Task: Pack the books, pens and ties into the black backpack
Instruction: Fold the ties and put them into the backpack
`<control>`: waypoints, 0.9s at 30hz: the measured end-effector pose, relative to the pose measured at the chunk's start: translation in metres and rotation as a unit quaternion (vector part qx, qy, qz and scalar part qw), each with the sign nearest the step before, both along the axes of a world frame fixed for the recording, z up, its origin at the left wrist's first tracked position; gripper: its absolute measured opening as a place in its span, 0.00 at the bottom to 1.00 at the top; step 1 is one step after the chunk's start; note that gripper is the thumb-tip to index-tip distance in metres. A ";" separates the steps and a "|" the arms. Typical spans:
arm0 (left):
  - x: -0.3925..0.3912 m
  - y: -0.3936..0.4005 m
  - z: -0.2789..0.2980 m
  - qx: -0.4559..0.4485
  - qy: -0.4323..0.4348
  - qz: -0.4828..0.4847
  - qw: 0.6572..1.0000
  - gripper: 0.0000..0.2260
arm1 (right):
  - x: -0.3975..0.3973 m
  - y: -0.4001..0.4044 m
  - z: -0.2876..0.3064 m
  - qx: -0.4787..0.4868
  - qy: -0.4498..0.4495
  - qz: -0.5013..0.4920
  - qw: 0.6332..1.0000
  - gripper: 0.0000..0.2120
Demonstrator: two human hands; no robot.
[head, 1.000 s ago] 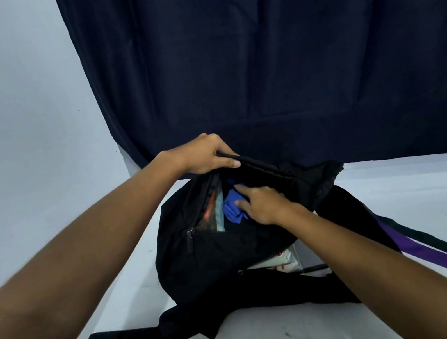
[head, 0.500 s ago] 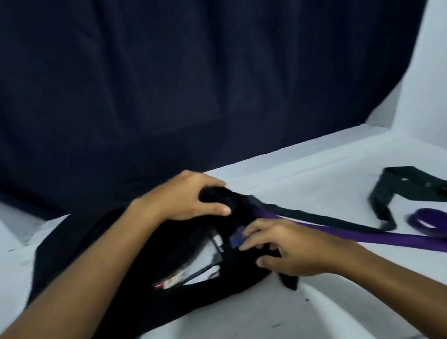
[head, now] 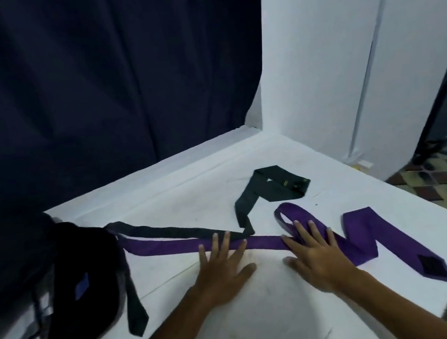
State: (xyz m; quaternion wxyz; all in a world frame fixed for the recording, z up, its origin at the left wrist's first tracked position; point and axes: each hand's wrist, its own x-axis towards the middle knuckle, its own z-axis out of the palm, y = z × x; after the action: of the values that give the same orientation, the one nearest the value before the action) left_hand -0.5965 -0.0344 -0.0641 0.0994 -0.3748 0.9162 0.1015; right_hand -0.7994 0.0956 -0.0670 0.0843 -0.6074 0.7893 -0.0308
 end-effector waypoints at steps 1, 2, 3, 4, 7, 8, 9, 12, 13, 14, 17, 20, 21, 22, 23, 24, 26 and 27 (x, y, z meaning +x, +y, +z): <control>-0.003 -0.004 -0.002 -0.004 -0.003 0.000 1.000 0.34 | -0.006 -0.003 -0.004 0.002 -0.005 0.003 1.000 0.53; -0.004 -0.008 -0.002 -0.004 0.000 -0.002 1.000 0.37 | -0.011 -0.009 -0.007 0.005 -0.008 0.003 1.000 0.54; -0.004 -0.013 -0.002 -0.003 0.004 -0.004 1.000 0.40 | -0.015 -0.015 -0.009 0.004 -0.010 0.002 1.000 0.55; -0.006 -0.017 -0.003 0.001 0.008 0.000 1.000 0.41 | -0.018 -0.022 -0.010 0.004 -0.016 0.002 1.000 0.55; -0.008 -0.019 -0.006 -0.010 0.021 0.019 1.000 0.40 | -0.021 -0.037 -0.011 -0.004 -0.026 0.009 1.000 0.50; -0.007 -0.018 -0.008 -0.021 0.028 0.021 0.999 0.39 | -0.020 -0.039 -0.011 -0.009 -0.024 0.011 1.000 0.46; -0.006 -0.017 -0.011 -0.032 0.035 0.022 0.999 0.38 | -0.018 -0.039 -0.012 -0.011 -0.023 0.011 1.000 0.43; -0.004 -0.016 -0.015 -0.043 0.060 0.023 0.997 0.38 | -0.017 -0.034 -0.014 -0.024 -0.024 0.020 0.999 0.45; -0.004 -0.016 -0.015 -0.043 0.068 0.022 0.996 0.39 | -0.017 -0.031 -0.014 -0.038 -0.031 0.017 0.999 0.46; -0.003 -0.014 -0.015 -0.046 0.075 0.021 0.996 0.40 | -0.017 -0.029 -0.013 -0.069 -0.043 0.003 0.997 0.45; -0.004 0.003 -0.009 -0.059 0.054 0.029 0.996 0.38 | -0.016 -0.025 -0.015 -0.246 -0.042 -0.071 0.966 0.27; -0.013 0.038 0.002 -0.059 0.006 0.019 0.998 0.31 | -0.010 -0.036 -0.007 -0.414 -0.008 -0.079 0.907 0.18; -0.014 0.049 0.006 -0.053 0.001 0.008 0.999 0.33 | -0.001 -0.042 0.001 -0.434 -0.014 -0.051 0.899 0.16; -0.015 0.056 0.009 -0.050 0.006 -0.005 0.999 0.36 | 0.010 -0.049 0.010 -0.421 -0.037 -0.033 0.906 0.16; -0.016 0.060 0.012 -0.054 0.026 -0.015 0.998 0.37 | 0.021 -0.057 0.019 -0.364 -0.074 -0.039 0.928 0.18; -0.014 0.060 0.013 -0.055 0.066 -0.015 0.996 0.37 | 0.030 -0.066 0.025 -0.275 -0.101 -0.067 0.954 0.21; -0.009 0.052 0.014 -0.028 0.188 0.021 0.982 0.30 | 0.041 -0.081 0.030 -0.106 -0.094 -0.127 0.982 0.23; -0.006 0.047 0.016 -0.001 0.253 0.050 0.966 0.25 | 0.043 -0.087 0.030 -0.072 -0.093 -0.139 0.983 0.19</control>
State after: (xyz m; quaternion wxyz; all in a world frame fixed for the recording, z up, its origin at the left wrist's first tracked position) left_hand -0.6023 0.0125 -0.0479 -0.1415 -0.3822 0.8917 0.1969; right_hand -0.7559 0.0091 -0.0373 0.1084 -0.4908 0.8504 -0.1552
